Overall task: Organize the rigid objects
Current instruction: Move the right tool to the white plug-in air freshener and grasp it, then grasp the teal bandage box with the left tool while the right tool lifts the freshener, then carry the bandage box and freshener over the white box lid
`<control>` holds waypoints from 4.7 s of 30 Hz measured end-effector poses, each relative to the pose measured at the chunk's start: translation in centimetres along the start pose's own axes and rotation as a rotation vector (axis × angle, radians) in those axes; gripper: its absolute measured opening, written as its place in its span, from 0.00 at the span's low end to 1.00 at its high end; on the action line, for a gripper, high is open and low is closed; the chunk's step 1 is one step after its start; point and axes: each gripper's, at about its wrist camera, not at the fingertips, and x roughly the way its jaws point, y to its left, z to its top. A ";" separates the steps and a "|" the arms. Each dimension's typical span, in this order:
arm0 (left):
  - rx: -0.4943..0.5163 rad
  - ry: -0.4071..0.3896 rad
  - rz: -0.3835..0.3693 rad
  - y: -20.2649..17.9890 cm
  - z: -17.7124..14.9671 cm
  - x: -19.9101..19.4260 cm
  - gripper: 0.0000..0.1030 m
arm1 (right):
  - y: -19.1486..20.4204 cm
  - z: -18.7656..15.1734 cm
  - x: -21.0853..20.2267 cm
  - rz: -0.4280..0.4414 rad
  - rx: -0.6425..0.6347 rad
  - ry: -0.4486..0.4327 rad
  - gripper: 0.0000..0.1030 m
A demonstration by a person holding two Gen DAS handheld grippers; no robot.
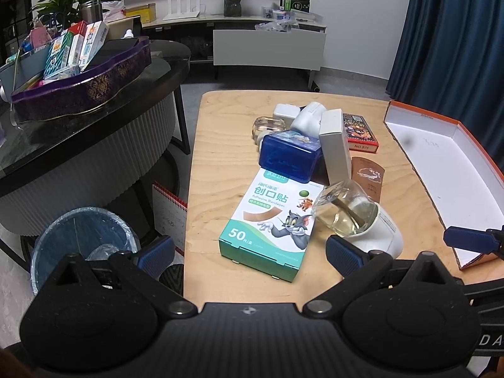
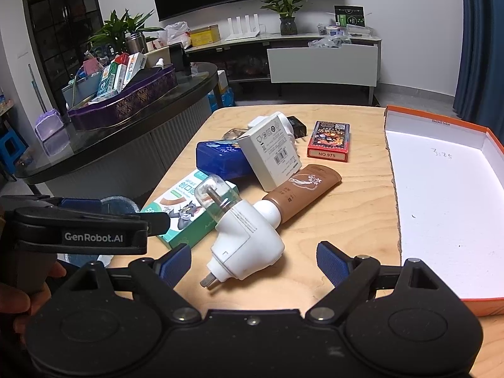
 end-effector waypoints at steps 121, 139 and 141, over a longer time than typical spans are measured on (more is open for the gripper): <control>0.057 0.002 -0.287 -24.6 13.5 7.9 0.70 | -28.0 13.4 0.1 -0.315 0.085 -0.078 0.75; 0.058 0.020 -0.282 -24.8 13.3 9.0 0.70 | -28.2 13.3 2.0 -0.323 0.064 -0.043 0.75; 0.058 0.017 -0.276 -24.8 13.3 9.0 0.70 | -28.2 13.3 2.1 -0.327 0.065 -0.041 0.75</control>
